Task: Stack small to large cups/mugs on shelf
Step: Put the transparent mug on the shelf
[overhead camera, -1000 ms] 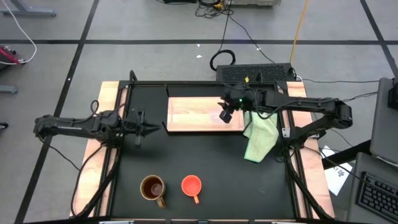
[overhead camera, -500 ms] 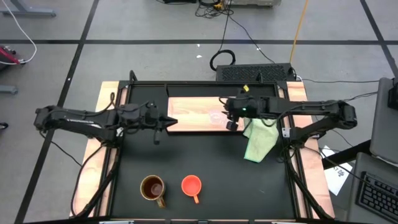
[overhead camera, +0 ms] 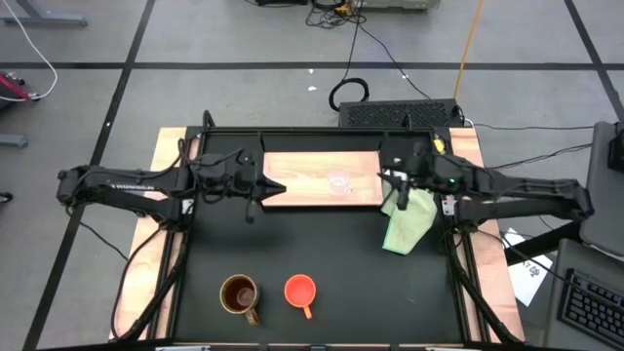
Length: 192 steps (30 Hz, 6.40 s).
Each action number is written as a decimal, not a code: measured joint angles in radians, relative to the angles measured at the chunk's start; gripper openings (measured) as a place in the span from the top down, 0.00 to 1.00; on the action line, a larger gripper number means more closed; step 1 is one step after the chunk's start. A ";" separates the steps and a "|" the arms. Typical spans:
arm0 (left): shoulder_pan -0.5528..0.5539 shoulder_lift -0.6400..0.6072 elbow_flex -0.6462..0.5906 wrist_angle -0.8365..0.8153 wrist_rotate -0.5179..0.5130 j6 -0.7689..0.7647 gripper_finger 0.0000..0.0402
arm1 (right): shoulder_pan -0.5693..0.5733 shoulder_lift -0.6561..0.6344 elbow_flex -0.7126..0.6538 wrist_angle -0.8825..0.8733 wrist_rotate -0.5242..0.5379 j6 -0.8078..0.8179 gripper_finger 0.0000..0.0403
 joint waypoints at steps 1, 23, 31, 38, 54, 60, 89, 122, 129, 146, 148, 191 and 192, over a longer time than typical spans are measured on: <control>0.014 0.011 0.007 0.000 0.017 -0.008 0.94 | 0.001 -0.023 -0.017 0.008 0.000 0.011 0.71; 0.233 0.641 0.718 -0.573 0.178 0.067 0.78 | -0.001 -0.184 -0.214 0.066 -0.040 0.021 0.71; 0.233 0.764 0.888 -0.638 0.172 0.108 0.49 | -0.001 -0.358 -0.278 0.051 -0.079 0.028 0.71; 0.263 0.806 0.964 -0.641 0.179 0.111 0.38 | -0.001 -0.475 -0.334 0.041 -0.080 0.042 0.71; 0.319 1.077 1.271 -0.948 0.195 0.175 0.38 | -0.001 -0.493 -0.357 0.034 -0.081 0.057 0.71; 0.313 1.135 1.351 -1.004 0.107 0.199 0.38 | -0.001 -0.493 -0.357 0.013 -0.082 0.061 0.71; 0.283 1.133 1.348 -1.062 -0.015 0.092 0.38 | -0.001 -0.493 -0.387 0.044 -0.081 0.069 0.71; 0.270 1.197 1.354 -1.085 -0.022 0.142 0.38 | 0.000 -0.493 -0.387 0.041 -0.082 0.065 0.71; 0.274 1.197 1.384 -1.089 -0.023 0.153 0.38 | 0.000 -0.493 -0.387 0.036 -0.082 0.065 0.71; 0.255 1.195 1.438 -1.187 -0.022 0.155 0.38 | 0.000 -0.493 -0.387 0.033 -0.082 0.065 0.71; 0.251 1.195 1.437 -1.187 -0.023 0.154 0.38 | 0.000 -0.493 -0.387 0.033 -0.082 0.065 0.71; 0.181 1.228 1.434 -1.213 -0.075 0.104 0.38 | 0.000 -0.493 -0.388 0.036 -0.082 0.067 0.71; 0.182 1.232 1.434 -1.221 -0.075 0.103 0.38 | -0.001 -0.493 -0.388 0.036 -0.082 0.067 0.71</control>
